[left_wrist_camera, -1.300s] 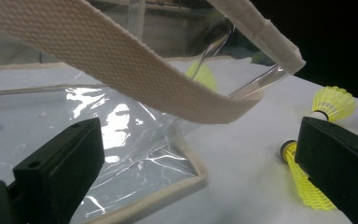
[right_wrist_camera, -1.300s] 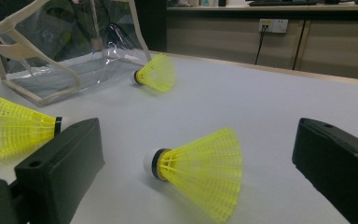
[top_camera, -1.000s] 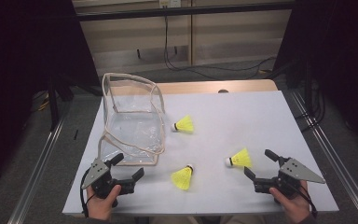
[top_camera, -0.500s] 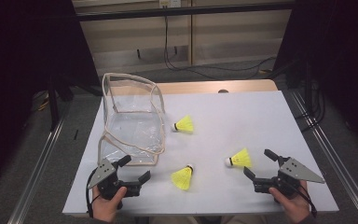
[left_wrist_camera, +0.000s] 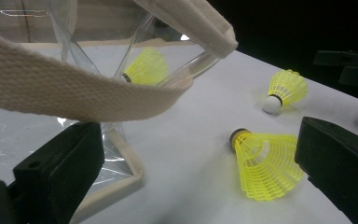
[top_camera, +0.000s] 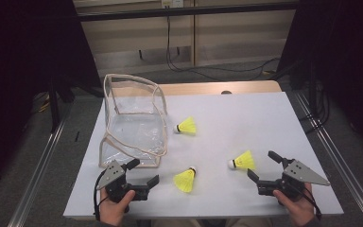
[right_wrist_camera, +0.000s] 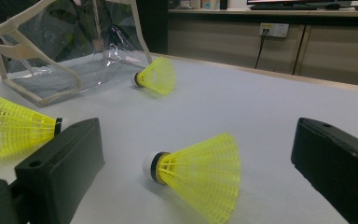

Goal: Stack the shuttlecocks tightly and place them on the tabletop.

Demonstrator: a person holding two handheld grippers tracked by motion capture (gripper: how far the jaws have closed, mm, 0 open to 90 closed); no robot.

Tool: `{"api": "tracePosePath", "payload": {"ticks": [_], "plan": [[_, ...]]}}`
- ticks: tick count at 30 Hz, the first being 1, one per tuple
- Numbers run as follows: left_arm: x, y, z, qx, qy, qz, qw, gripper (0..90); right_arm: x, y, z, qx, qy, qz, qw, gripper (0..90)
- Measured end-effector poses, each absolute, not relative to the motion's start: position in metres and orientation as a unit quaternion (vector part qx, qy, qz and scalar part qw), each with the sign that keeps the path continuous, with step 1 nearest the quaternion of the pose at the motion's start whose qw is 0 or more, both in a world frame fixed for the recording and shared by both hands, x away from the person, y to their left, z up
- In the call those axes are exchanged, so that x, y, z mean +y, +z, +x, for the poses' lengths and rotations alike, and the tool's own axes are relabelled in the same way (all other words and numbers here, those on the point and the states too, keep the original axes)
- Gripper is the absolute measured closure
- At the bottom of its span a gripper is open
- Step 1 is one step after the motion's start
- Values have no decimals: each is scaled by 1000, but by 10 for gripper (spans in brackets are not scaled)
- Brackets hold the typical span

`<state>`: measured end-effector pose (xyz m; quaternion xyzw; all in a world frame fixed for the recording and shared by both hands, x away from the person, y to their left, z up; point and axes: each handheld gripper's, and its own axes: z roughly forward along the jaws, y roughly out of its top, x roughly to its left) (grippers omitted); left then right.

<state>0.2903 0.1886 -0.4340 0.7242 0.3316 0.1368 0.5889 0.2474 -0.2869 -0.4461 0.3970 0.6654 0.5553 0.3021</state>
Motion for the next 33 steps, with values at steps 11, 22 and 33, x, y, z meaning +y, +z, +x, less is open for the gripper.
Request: {"api": "tracePosePath", "payload": {"ticks": [11,22,33], "plan": [[180,-437,290,326,116,733,586,16,-286,-446,247,666,557,395,300,16],[169,-437,290,317,100,737,588,16,-285,-446,247,667,556,394,302,16],[156,-436,290,315,82,736,594,15,-286,-446,247,667,556,393,301,16]]}}
